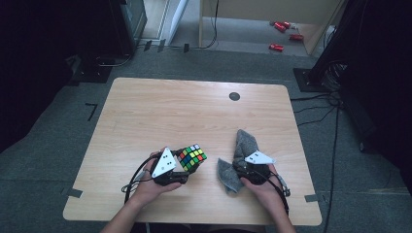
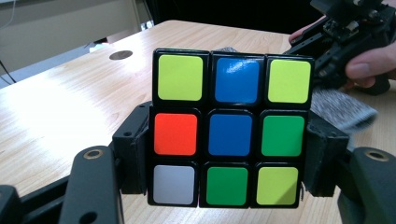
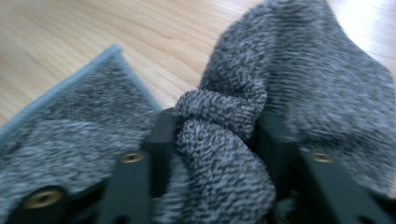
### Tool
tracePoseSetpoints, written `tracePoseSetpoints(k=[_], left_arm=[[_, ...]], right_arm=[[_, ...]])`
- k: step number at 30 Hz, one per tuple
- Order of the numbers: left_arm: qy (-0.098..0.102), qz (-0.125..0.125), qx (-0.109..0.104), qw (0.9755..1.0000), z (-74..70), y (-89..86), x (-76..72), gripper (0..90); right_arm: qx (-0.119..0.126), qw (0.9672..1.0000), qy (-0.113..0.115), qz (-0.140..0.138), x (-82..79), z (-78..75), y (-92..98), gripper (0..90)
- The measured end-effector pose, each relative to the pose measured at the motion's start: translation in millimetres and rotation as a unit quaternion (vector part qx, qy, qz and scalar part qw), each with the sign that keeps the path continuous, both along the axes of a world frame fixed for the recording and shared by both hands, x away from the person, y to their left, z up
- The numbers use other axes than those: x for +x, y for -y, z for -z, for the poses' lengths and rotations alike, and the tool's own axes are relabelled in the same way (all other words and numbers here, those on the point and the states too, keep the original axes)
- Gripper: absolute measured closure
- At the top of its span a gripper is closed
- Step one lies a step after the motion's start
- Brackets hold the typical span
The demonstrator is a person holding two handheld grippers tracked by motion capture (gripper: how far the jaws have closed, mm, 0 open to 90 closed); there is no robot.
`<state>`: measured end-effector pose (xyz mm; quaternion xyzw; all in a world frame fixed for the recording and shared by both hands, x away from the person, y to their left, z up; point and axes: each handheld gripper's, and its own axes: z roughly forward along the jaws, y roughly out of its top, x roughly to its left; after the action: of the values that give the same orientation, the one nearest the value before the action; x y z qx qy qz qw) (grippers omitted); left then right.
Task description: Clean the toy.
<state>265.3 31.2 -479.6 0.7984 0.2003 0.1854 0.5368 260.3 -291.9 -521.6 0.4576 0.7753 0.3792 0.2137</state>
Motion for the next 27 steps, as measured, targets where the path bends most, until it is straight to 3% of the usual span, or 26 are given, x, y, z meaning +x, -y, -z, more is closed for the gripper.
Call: tracePoseSetpoints(k=[4,6,10,13,16,19,22,27], left_arm=[[0.000,-0.001,0.000,1.0000,-0.5,-1.3,0.4,33.5],[-0.003,0.000,-0.002,1.0000,-0.4,-1.5,0.6,33.6],[-0.004,0.007,0.003,1.0000,1.2,1.8,-0.9,33.6],[-0.003,0.014,0.005,0.9999,1.6,4.6,-2.8,33.6],[-0.002,0.019,0.006,0.9998,1.9,7.8,-4.5,33.6],[0.004,0.025,0.013,0.9996,1.7,12.0,-8.3,33.7],[0.008,0.035,0.020,0.9992,0.8,17.1,-12.8,33.8],[0.016,0.047,0.024,0.9985,-1.5,21.1,-17.8,33.9]], right_arm=[[0.012,0.9998,-0.003,0.012,-0.7,-3.7,2.3,70.0],[0.030,0.9995,0.000,0.009,-2.1,-8.2,1.6,72.1],[0.069,0.9971,0.032,0.000,-7.8,-24.1,-1.2,73.1],[0.105,0.9919,0.068,-0.023,-16.5,-42.1,-7.8,73.1],[0.141,0.9831,0.099,-0.062,-27.0,-62.2,-21.0,73.0],[0.157,0.9746,0.118,-0.108,-36.8,-75.7,-38.9,72.7],[0.179,0.9673,0.109,-0.142,-44.0,-81.0,-56.6,72.1],[0.183,0.9659,0.091,-0.158,-47.9,-80.0,-74.7,71.0]])
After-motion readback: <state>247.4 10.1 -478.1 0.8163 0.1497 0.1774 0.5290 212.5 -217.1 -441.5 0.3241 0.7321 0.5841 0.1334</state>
